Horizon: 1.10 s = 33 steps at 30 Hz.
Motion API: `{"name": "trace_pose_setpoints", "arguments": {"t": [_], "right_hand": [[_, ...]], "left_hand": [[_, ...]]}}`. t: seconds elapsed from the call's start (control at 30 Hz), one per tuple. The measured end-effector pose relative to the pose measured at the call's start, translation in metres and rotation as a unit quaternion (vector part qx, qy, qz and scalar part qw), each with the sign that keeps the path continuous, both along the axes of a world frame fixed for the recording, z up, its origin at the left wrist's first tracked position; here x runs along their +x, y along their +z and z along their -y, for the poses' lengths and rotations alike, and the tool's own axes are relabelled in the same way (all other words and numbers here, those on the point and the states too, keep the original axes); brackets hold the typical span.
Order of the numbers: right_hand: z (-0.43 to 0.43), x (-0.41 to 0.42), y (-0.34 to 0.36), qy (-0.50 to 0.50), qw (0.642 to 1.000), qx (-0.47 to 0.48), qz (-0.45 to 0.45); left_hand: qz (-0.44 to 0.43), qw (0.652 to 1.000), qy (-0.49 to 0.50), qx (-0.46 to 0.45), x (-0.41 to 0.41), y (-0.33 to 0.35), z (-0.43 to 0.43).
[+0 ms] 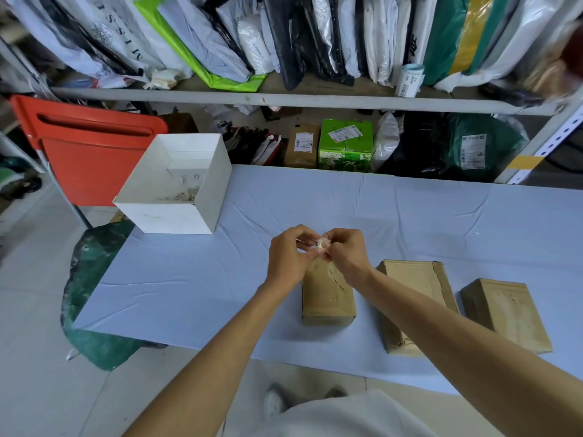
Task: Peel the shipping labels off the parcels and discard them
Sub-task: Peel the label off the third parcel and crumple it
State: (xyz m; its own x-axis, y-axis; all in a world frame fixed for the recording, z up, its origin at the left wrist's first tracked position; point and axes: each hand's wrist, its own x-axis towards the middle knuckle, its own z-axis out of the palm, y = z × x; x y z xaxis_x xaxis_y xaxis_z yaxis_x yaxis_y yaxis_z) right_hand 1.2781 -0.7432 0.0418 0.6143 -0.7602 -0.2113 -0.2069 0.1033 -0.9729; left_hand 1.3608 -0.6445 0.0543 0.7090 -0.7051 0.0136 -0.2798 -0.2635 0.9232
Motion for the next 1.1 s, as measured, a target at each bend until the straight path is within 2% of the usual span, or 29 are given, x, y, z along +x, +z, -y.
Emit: {"name": "trace_pose_setpoints", "arguments": {"t": [0.07, 0.23, 0.4, 0.5, 0.63, 0.73, 0.8, 0.93, 1.1], "right_hand": [[0.002, -0.001, 0.002, 0.007, 1.0, 0.001, 0.006], [0.007, -0.007, 0.01, 0.02, 0.995, 0.062, 0.074], [-0.005, -0.005, 0.009, -0.04, 0.987, 0.115, 0.106], [-0.009, -0.001, 0.005, -0.041, 0.993, 0.059, 0.093], [-0.008, 0.005, 0.005, 0.021, 0.999, -0.026, 0.043], [-0.005, 0.006, 0.009, 0.086, 0.995, -0.034, 0.035], [-0.005, 0.006, 0.009, 0.093, 0.994, -0.035, 0.041], [-0.005, 0.006, 0.01, 0.076, 0.995, -0.052, 0.039], [0.0, 0.01, 0.016, 0.101, 0.987, -0.122, -0.006]], "left_hand": [[0.015, 1.0, -0.003, -0.007, -0.001, 0.001, -0.001], [-0.044, 0.999, -0.012, -0.016, 0.008, 0.004, -0.004], [-0.033, 0.999, -0.033, 0.0, 0.02, 0.007, -0.007], [-0.036, 0.999, -0.014, 0.0, 0.019, 0.006, -0.007], [-0.055, 0.998, 0.03, -0.021, 0.016, 0.006, -0.006], [-0.035, 0.998, 0.049, -0.022, 0.014, 0.008, -0.005], [-0.027, 0.997, 0.068, -0.015, 0.012, 0.008, -0.005], [-0.066, 0.994, 0.087, -0.013, 0.009, 0.006, -0.009], [-0.101, 0.987, 0.118, -0.036, 0.006, 0.003, -0.008]]}}
